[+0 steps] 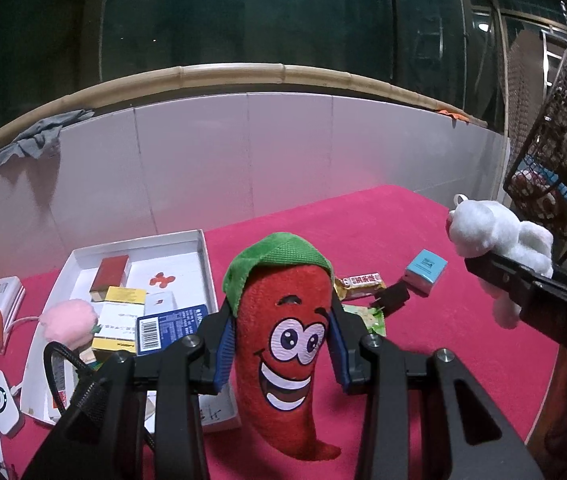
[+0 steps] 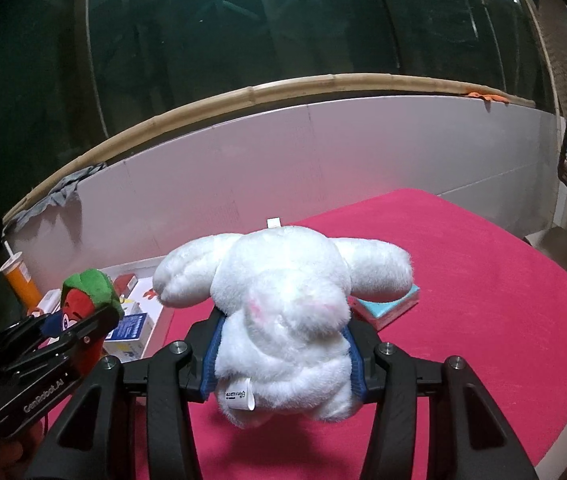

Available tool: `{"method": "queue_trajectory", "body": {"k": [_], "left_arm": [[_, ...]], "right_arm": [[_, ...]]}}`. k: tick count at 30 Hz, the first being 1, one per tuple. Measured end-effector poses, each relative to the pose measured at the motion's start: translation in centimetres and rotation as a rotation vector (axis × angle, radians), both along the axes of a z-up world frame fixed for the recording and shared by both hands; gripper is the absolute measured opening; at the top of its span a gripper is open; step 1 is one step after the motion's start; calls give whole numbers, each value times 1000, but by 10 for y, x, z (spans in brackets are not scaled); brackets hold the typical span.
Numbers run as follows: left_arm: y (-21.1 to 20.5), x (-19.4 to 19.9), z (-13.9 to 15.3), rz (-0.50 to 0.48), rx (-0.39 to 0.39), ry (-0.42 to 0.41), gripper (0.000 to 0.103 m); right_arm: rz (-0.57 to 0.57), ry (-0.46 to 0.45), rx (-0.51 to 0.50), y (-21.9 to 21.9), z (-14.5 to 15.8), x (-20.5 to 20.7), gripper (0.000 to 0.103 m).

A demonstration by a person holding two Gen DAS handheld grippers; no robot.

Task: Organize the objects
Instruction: 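Lift the chili plush and bunny plush and carry them toward the tray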

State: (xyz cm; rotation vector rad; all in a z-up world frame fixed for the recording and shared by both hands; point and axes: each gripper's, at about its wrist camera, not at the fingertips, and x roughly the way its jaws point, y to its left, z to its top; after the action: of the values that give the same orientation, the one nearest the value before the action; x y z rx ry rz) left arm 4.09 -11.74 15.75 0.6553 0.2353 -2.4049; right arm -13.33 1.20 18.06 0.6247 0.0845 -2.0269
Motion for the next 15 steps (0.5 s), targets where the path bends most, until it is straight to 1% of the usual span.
{"method": "queue_trajectory", "body": {"k": [15], "left_arm": [[-19, 26, -2, 48, 24, 34, 38]], "right_arm": [[73, 37, 40, -25, 2, 34, 53]]}}
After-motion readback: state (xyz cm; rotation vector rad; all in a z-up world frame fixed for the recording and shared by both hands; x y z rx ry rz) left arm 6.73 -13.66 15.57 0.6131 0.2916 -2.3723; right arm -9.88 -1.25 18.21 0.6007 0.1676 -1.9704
